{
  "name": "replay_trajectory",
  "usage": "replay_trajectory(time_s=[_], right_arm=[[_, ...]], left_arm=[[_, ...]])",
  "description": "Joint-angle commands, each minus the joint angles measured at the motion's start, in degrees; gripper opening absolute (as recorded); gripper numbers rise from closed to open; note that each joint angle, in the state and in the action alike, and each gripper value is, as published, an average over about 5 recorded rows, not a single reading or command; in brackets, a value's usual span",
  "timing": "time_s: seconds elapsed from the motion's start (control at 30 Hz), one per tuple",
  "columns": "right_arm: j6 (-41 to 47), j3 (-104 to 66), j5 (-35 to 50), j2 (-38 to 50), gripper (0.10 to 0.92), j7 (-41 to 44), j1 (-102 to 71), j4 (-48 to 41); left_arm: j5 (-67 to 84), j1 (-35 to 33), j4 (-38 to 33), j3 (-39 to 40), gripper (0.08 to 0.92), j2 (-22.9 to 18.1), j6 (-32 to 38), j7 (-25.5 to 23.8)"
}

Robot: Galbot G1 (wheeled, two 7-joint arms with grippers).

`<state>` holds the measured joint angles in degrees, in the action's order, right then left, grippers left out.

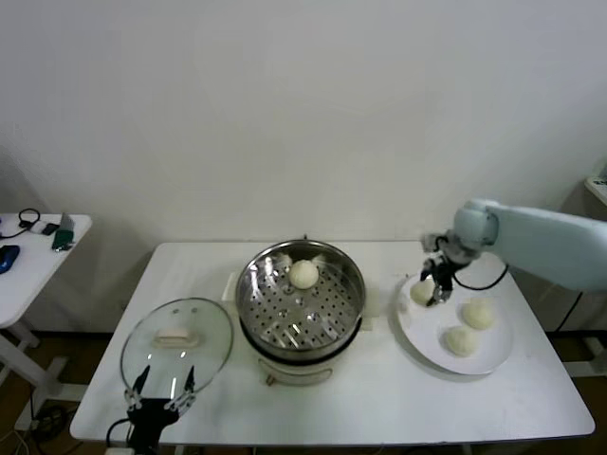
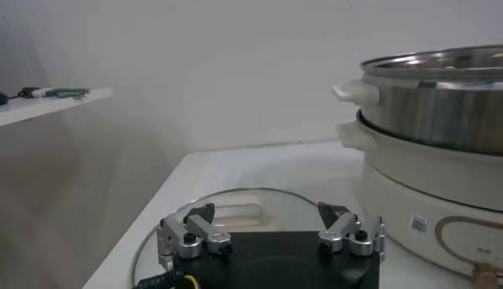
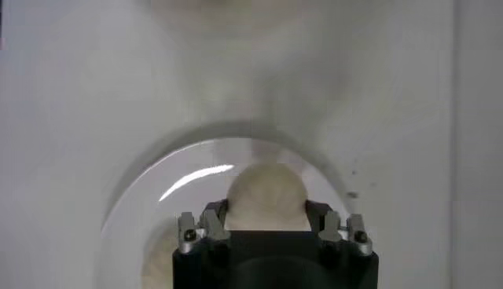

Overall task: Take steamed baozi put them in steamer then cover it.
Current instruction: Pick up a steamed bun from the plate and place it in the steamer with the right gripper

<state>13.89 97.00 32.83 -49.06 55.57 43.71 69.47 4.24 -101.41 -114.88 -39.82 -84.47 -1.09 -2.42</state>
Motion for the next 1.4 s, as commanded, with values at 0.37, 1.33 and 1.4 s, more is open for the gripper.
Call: replay_trajectory(time_s=[0.37, 1.33, 1.4], right_arm=[[7.2, -5.6, 25.0, -16.0, 0.67, -3.1, 23.2, 18.7], [13.3, -4.8, 5.2, -33.5, 0.67, -15.1, -7.0, 5.8], [13.4, -5.0, 5.2, -33.5, 0.672, -15.5, -7.1, 5.8]], left_arm=[[0.3, 0.1, -0.5, 0.1, 0.823, 0.2, 0.1, 0.0], [0.7, 0.4, 0.1, -0.7, 0.823, -1.2, 0.3, 0.1], [0.6, 0.3, 0.1, -0.7, 0.823, -1.2, 0.3, 0.1]])
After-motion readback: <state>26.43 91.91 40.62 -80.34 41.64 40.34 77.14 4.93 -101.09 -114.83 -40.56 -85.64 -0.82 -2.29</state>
